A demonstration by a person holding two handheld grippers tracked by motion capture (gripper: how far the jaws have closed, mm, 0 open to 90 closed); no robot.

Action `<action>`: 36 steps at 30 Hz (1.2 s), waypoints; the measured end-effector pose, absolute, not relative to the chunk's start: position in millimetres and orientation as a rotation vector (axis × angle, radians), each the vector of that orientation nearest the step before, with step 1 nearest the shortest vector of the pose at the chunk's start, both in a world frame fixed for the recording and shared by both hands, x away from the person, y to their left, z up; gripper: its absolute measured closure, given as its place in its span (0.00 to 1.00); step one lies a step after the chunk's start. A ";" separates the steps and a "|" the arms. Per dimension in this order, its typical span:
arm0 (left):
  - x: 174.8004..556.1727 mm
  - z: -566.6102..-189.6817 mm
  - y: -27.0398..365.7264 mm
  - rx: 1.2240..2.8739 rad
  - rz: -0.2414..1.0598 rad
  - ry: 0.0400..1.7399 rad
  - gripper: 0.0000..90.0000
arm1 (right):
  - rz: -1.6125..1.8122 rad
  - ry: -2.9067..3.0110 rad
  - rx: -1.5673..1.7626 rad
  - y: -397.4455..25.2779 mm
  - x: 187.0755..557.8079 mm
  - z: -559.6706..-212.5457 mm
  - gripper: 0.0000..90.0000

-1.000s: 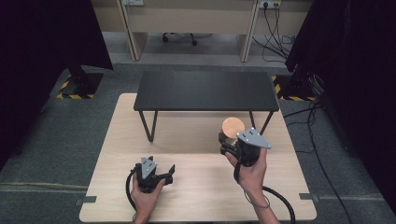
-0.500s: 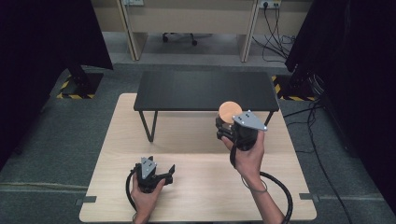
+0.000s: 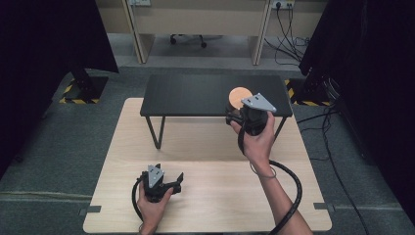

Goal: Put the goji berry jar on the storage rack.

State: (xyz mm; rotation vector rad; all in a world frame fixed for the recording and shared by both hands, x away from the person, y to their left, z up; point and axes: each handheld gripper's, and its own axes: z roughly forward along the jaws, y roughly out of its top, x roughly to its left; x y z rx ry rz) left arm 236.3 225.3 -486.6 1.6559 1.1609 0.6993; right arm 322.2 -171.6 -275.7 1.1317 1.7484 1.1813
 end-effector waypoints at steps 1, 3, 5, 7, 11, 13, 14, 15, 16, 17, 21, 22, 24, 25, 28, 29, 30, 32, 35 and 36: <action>236.3 -486.7 225.3 1.656 0.699 1.161 0.03 | 1.180 1.748 1.139 -171.3 325.9 -274.9 0.29; 236.2 -486.7 225.3 1.656 0.699 1.160 0.03 | 1.171 1.748 1.152 -170.2 332.8 -273.6 0.29; 236.3 -486.8 225.3 1.656 0.699 1.160 0.03 | 1.162 1.752 1.157 -169.3 339.4 -272.7 0.29; 236.3 -486.7 225.5 1.655 0.698 1.160 0.03 | 1.154 1.760 1.168 -168.3 346.0 -271.4 0.29; 236.3 -486.7 225.4 1.656 0.698 1.160 0.03 | 1.149 1.776 1.187 -167.0 357.1 -270.3 0.29; 236.3 -486.8 225.6 1.655 0.698 1.160 0.03 | 1.144 1.779 1.196 -165.8 361.3 -270.5 0.29; 236.4 -486.8 225.6 1.655 0.697 1.160 0.03 | 1.142 1.780 1.201 -165.2 363.2 -270.8 0.29; 236.4 -486.7 225.5 1.655 0.698 1.160 0.03 | 1.137 1.784 1.205 -164.4 365.0 -271.0 0.29; 236.4 -486.8 225.6 1.655 0.697 1.159 0.03 | 1.133 1.788 1.206 -163.9 366.8 -271.5 0.29; 236.4 -486.8 225.6 1.655 0.697 1.159 0.03 | 1.129 1.793 1.207 -163.4 368.6 -272.0 0.29; 236.6 -486.8 225.8 1.655 0.696 1.159 0.03 | 1.130 1.790 1.212 -162.4 372.4 -273.7 0.29; 236.6 -486.8 225.8 1.655 0.696 1.159 0.03 | 1.127 1.793 1.210 -161.7 373.5 -273.7 0.29; 236.5 -486.9 225.8 1.654 0.697 1.159 0.03 | 1.124 1.797 1.209 -160.8 376.3 -274.6 0.29; 236.4 -487.0 225.8 1.654 0.697 1.159 0.03 | 1.127 1.800 1.212 -161.1 378.3 -275.3 0.29; 236.5 -487.0 225.9 1.653 0.696 1.159 0.03 | 1.167 1.791 1.244 -165.8 384.5 -278.9 0.29; 236.5 -487.0 225.9 1.653 0.696 1.159 0.03 | 1.177 1.784 1.249 -166.8 385.5 -280.5 0.29; 236.6 -486.9 226.0 1.654 0.696 1.159 0.03 | 1.182 1.779 1.248 -167.1 385.8 -281.9 0.29; 236.7 -486.9 226.0 1.655 0.695 1.158 0.03 | 1.189 1.772 1.243 -166.9 386.2 -284.2 0.29; 236.7 -486.8 225.9 1.656 0.696 1.158 0.03 | 1.197 1.764 1.240 -167.3 387.5 -286.6 0.29; 236.7 -486.8 225.9 1.656 0.696 1.158 0.03 | 1.197 1.760 1.240 -166.7 387.9 -287.2 0.29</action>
